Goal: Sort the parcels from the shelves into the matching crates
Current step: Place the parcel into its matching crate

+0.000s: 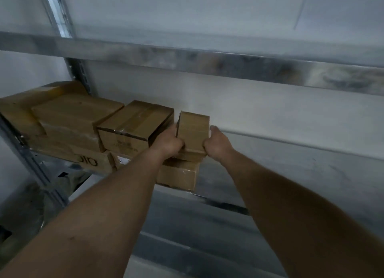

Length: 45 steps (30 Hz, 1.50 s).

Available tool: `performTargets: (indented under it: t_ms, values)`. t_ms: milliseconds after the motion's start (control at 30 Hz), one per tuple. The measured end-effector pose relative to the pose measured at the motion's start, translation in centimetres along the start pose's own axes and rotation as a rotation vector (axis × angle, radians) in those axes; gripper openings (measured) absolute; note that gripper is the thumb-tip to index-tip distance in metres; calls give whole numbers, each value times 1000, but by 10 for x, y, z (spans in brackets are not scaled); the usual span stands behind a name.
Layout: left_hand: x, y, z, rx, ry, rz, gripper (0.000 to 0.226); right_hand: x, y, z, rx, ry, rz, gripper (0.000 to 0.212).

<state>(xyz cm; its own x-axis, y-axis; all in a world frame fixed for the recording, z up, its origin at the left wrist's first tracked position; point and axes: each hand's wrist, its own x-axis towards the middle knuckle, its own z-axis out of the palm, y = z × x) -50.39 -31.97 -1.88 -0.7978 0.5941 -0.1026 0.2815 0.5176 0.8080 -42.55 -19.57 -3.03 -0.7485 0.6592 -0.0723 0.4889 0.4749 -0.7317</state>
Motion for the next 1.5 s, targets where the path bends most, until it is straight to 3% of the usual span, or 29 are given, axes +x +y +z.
performTargets:
  t_ms: [100,267,333,433,500,600,667,767,800,833,900,1000,1100,1300,1367,1500]
  values:
    - [6,9,6,-42,-68,61,83,-7,5,-16,76,73,3,83]
    - [6,34,32,-137,-159,241,78,-23,29,-49,191,180,10,100]
    - [4,43,46,-196,-183,245,61,-36,41,-63,270,221,33,90]
    - [-1,57,69,-272,-210,216,31,-58,59,-78,422,303,91,53]
    - [-5,66,86,-298,-254,195,41,-70,68,-88,465,382,163,39]
    - [-13,82,112,-279,-313,184,63,-81,83,-106,406,483,257,44]
    - [-19,92,126,-244,-338,190,62,-90,94,-119,398,516,303,43]
    - [-23,106,150,-214,-344,205,46,-104,116,-137,404,554,334,25]
    - [-26,112,159,-227,-351,205,42,-108,125,-143,413,559,344,28]
    - [-30,118,167,-240,-362,209,41,-113,135,-148,421,553,351,46]
    - [-40,128,187,-236,-412,242,61,-126,152,-159,385,531,335,81]
    - [-55,145,219,-169,-503,320,78,-147,180,-180,296,532,311,94]
    - [-75,163,252,-132,-557,367,69,-166,211,-206,312,536,322,81]
    - [-133,209,321,-209,-582,343,4,-224,267,-264,552,608,344,9]
    - [-153,225,351,-206,-588,367,7,-246,290,-284,533,668,351,7]
    - [-202,253,414,-155,-629,462,28,-303,341,-321,392,736,360,23]
